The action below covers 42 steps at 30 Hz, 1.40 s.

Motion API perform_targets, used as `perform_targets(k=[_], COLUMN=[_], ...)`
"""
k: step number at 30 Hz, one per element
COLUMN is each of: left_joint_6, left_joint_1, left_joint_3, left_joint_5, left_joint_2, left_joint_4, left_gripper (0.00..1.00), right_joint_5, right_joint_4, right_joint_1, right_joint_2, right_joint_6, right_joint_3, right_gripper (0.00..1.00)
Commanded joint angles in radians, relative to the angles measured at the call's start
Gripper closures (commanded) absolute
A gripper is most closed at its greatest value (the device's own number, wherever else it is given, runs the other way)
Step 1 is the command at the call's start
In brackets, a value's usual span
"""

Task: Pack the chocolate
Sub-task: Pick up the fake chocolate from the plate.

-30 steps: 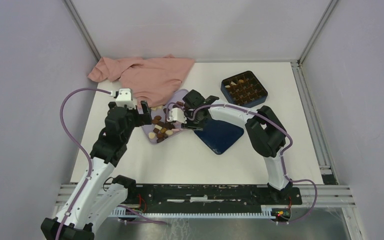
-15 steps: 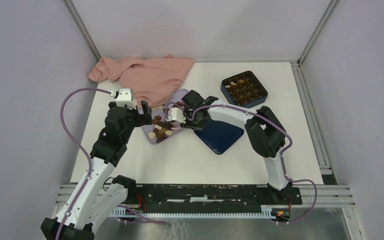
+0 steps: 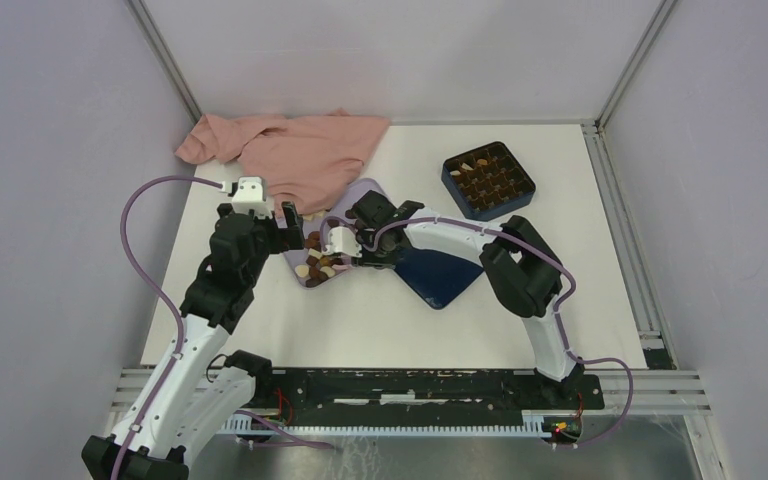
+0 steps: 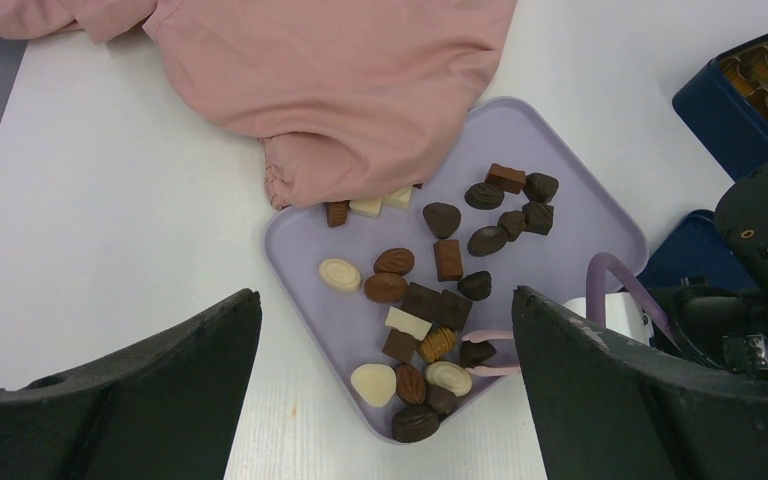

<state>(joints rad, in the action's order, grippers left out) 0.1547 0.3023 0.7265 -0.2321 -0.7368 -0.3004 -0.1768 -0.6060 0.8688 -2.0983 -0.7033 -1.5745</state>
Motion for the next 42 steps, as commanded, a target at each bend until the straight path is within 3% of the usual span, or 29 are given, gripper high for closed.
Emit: perform_targets(k=[1, 12, 42], left_joint_6=[-0.035, -0.036, -0.038], left_joint_1=[-0.006, -0.005, -0.006], left_joint_3=[0.045, 0.045, 0.044], left_joint_5=[0.009, 0.005, -0.017], left_joint_2=[0.011, 0.014, 0.016], left_joint_4=[0.019, 0.018, 0.016], left_gripper=[0.00, 0.00, 0.00], right_joint_5=[0.027, 0.001, -0.225], right_joint_4=[0.009, 0.023, 0.017], right_joint_1=[0.000, -0.004, -0.146], right_joint_2=[0.002, 0.053, 0.178], right_joint_6=[0.008, 0.014, 0.046], right_joint_3=[-0.042, -0.032, -0.024], right_gripper=[0.68, 0.94, 1.00])
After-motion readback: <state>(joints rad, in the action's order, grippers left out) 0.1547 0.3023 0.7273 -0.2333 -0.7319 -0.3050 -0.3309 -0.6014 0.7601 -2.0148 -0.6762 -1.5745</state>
